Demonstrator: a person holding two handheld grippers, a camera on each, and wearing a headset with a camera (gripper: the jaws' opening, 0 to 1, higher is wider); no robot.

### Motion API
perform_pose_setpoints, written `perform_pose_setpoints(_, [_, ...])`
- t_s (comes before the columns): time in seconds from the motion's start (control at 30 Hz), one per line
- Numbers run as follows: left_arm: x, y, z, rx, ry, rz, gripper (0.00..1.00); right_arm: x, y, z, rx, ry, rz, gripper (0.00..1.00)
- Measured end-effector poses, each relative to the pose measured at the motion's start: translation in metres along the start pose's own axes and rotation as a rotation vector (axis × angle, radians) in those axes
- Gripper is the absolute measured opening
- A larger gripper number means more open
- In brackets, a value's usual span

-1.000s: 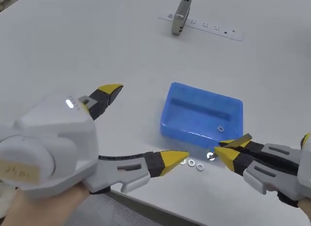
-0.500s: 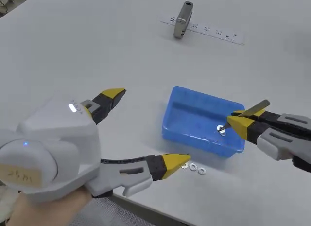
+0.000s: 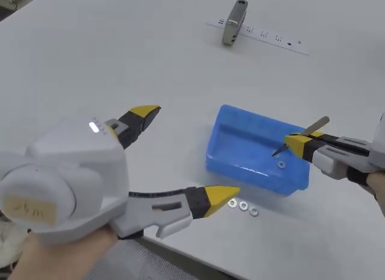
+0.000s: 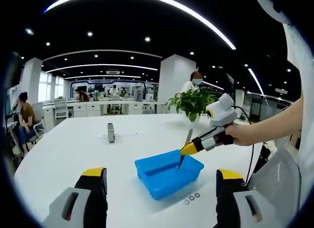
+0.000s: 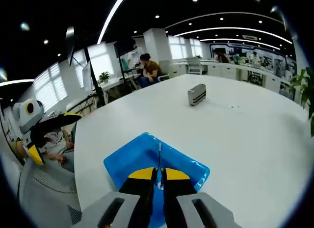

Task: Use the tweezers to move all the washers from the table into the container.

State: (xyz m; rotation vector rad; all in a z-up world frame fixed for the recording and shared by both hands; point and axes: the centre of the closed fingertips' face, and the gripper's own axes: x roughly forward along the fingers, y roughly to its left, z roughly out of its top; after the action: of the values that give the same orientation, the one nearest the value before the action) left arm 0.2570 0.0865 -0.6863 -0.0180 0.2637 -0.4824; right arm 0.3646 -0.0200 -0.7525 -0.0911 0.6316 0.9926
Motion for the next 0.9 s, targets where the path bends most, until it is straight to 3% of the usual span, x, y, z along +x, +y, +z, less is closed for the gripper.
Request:
perform_pose_setpoints(0.17, [0.001,-0.001,-0.001,0.009,0.008,-0.002,0.94,0.008,-0.002,-0.011,0.006,0.037,0.001,0.02])
perform_pose_setpoints(0.57, [0.001,0.0,-0.003,0.011,0.017,-0.001,0.93,0.014,-0.003,-0.017,-0.041,0.062,0.001,0.03])
perform_pose_setpoints(0.9, [0.0,-0.001,0.0,0.0,0.0,-0.005,0.94,0.008,-0.003,-0.017,-0.032,0.049,-0.008,0.04])
